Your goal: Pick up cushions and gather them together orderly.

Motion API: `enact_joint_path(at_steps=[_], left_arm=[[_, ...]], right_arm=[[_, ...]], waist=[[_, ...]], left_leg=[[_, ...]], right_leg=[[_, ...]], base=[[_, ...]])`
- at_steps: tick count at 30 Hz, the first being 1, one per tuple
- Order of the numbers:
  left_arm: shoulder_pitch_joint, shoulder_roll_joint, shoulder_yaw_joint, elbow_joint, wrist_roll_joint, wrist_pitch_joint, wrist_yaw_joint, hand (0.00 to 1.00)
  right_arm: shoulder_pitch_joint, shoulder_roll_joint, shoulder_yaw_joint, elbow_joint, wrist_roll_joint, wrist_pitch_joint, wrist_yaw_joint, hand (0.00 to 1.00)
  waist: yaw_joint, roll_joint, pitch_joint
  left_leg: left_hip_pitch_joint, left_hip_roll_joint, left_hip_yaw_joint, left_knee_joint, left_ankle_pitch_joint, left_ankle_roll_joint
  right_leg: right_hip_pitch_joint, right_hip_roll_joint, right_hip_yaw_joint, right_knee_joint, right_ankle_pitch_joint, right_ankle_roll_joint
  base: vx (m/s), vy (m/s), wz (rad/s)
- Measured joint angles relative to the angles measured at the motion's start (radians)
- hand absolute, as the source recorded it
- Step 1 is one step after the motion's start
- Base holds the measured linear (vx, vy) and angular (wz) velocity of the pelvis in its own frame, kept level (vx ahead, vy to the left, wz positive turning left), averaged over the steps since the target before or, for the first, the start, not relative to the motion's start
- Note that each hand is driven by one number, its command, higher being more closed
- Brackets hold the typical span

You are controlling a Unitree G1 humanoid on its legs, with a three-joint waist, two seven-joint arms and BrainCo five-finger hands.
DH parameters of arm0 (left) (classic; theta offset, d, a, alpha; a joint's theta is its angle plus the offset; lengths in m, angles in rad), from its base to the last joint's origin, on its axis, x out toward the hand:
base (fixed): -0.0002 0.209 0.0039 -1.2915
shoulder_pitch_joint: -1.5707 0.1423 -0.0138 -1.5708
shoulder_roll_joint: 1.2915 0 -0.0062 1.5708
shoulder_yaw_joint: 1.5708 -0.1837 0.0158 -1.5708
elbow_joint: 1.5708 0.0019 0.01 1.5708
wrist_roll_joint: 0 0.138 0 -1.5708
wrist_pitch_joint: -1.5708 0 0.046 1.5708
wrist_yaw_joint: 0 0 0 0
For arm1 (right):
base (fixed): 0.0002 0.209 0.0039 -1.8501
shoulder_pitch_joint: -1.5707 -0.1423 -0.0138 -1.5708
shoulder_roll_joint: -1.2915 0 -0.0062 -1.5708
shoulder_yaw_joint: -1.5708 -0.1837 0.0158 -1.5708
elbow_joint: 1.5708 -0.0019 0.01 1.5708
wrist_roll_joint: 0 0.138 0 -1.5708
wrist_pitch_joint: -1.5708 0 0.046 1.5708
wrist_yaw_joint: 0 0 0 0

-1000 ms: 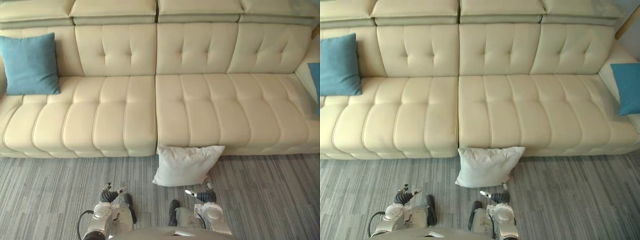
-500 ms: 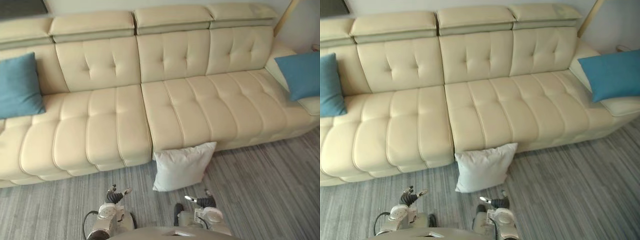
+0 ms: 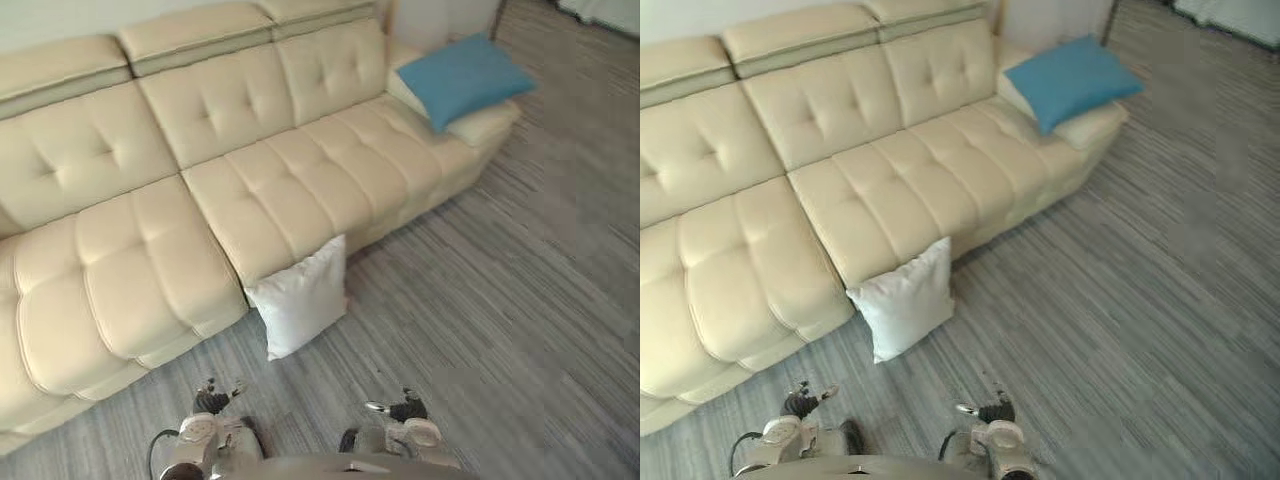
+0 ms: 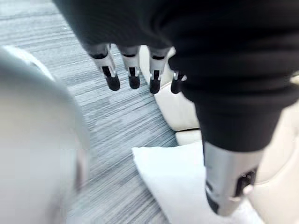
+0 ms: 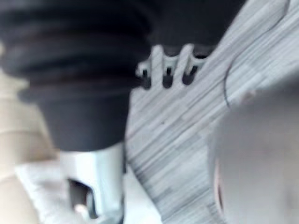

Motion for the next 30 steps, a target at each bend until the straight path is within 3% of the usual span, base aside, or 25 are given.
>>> enact_joint_path(at_steps=[1,2,3,7,9,11,13,14,15,17,18,19,21,24,27,29,30], left_arm=[[0.005,0.013,0.002,-0.004,-0.027,-0.002,0.004,0.00],[-0.005,0.032,-0.003,0.011,-0.029,0.003,0.006,0.00],[-0.009,0.045,-0.017,0.026,-0.029,0.005,0.007,0.00],[-0.022,0.048,-0.038,0.027,-0.030,0.006,0.007,0.00],[-0.031,0.047,-0.050,0.018,-0.032,0.006,0.007,0.00],[-0.032,0.045,-0.065,0.017,-0.037,0.006,0.007,0.00],[-0.033,0.042,-0.074,0.016,-0.049,0.006,0.007,0.00],[-0.033,0.032,-0.074,0.007,-0.050,0.005,0.007,0.00],[-0.031,0.025,-0.075,-0.003,-0.050,0.005,0.007,0.00],[-0.030,0.021,-0.075,-0.014,-0.050,0.005,0.006,0.00],[-0.030,0.015,-0.070,-0.022,-0.051,0.005,0.004,0.00],[-0.031,0.013,-0.057,-0.027,-0.049,0.005,0.001,0.00],[-0.031,0.018,-0.043,-0.034,-0.049,0.003,-0.004,0.00],[-0.028,0.007,-0.003,-0.042,-0.049,0.000,-0.012,0.00],[-0.024,0.007,0.020,-0.040,-0.049,0.002,-0.013,0.00],[-0.008,0.008,0.018,-0.041,-0.049,0.002,-0.013,0.00],[-0.003,0.019,0.000,-0.040,-0.049,0.003,-0.013,0.00]], right_arm=[[-0.006,-0.017,0.005,0.021,-0.001,-0.002,0.000,0.00],[-0.017,-0.017,0.009,0.038,-0.001,0.002,0.001,0.00],[-0.017,-0.021,0.020,0.043,-0.001,0.003,0.001,0.00],[-0.008,-0.026,0.022,0.044,0.001,0.004,0.000,0.00],[0.001,-0.035,0.021,0.040,0.010,0.005,-0.001,0.00],[0.005,-0.041,0.018,0.029,0.010,0.005,-0.001,0.00],[0.006,-0.043,0.008,0.026,0.018,0.008,-0.002,0.00],[0.000,-0.048,-0.013,0.025,0.022,0.009,-0.002,0.00],[0.001,-0.051,-0.019,0.026,0.034,0.010,-0.002,0.00],[0.001,-0.047,-0.020,0.021,0.043,0.009,-0.003,0.00],[0.007,-0.045,-0.020,0.018,0.049,0.009,-0.004,0.00],[0.007,-0.041,-0.019,0.016,0.049,0.009,-0.004,0.00],[0.023,-0.011,-0.018,-0.016,0.058,0.009,-0.004,0.00],[0.028,-0.001,-0.018,-0.017,0.058,0.010,-0.004,0.00],[0.022,0.006,-0.018,-0.016,0.056,0.008,-0.002,0.00],[0.024,0.004,-0.017,-0.018,0.044,0.007,0.000,0.00],[0.024,0.004,-0.017,-0.025,0.038,0.002,0.000,0.00]], waist=[[0.006,-0.024,0.002],[0.010,-0.018,0.008],[0.003,-0.013,0.008],[-0.005,-0.008,0.034],[-0.006,0.006,0.057],[-0.011,0.017,0.066],[-0.012,0.012,0.077],[-0.010,0.021,0.087],[-0.005,0.029,0.091],[0.002,0.034,0.094],[0.014,0.041,0.099],[0.028,0.050,0.100],[0.033,0.009,0.093],[0.044,0.002,0.090],[0.060,-0.001,0.087],[0.058,-0.006,0.078],[0.041,-0.013,0.077]], left_leg=[[0.026,-0.012,0.045,-0.032,0.036,0.005],[0.032,0.004,0.066,-0.024,0.037,0.006],[0.034,0.040,0.085,-0.021,0.037,-0.001],[0.035,0.127,0.103,0.072,0.013,-0.022],[0.013,0.187,0.075,0.237,0.014,-0.017],[-0.005,0.199,0.038,0.319,0.029,0.005],[-0.039,0.166,-0.033,0.363,-0.002,0.002],[-0.054,0.086,-0.103,0.349,-0.071,-0.014],[-0.069,0.023,-0.139,0.307,-0.090,-0.007],[-0.086,-0.041,-0.154,0.219,-0.087,-0.006],[-0.089,-0.064,-0.162,0.144,-0.034,0.029],[-0.076,-0.068,-0.153,0.141,-0.036,0.050],[-0.070,-0.088,-0.133,0.127,-0.056,0.062],[-0.066,-0.097,-0.088,0.139,-0.077,0.092],[-0.018,-0.119,-0.034,0.137,-0.118,0.113],[0.033,-0.139,-0.011,0.114,-0.143,0.126],[0.061,-0.153,-0.015,0.115,-0.160,0.139]], right_leg=[[0.009,-0.048,-0.063,-0.015,0.040,0.008],[0.006,-0.035,-0.061,-0.032,0.092,0.031],[0.013,0.018,-0.031,-0.085,0.111,0.020],[0.034,0.086,0.007,-0.112,0.108,-0.008],[0.072,0.116,0.037,-0.107,0.093,-0.024],[0.090,0.125,0.060,-0.100,0.086,-0.030],[0.095,0.117,0.093,-0.101,0.084,-0.034],[0.100,0.105,0.121,-0.109,0.075,-0.048],[0.104,0.104,0.145,-0.117,0.072,-0.047],[0.105,0.105,0.169,-0.117,0.066,-0.038],[0.106,0.116,0.194,-0.105,0.056,-0.020],[0.107,0.122,0.220,-0.097,0.049,-0.011],[0.106,0.119,0.262,-0.132,0.058,0.005],[0.108,0.103,0.296,-0.154,0.065,0.028],[0.097,0.073,0.352,-0.102,0.032,0.076],[0.013,0.051,0.375,0.115,-0.018,0.137],[-0.054,0.032,0.372,0.298,-0.022,0.170]], base=[[0.08,-0.063,-1.26],[0.06,-0.160,-1.08],[0.07,-0.187,-0.91],[0.05,-0.141,-0.48],[0.04,-0.133,-0.47],[0.07,-0.097,-0.41],[0.07,-0.013,-0.43],[0.04,0.092,-0.55],[0.03,0.107,-0.58],[0.06,0.143,-0.57],[0.09,0.169,-0.74],[0.13,0.154,-0.61],[0.20,0.117,-0.24],[0.23,0.149,-0.31],[0.26,0.132,-0.52],[0.24,0.086,-0.35],[0.20,0.051,0.00]])
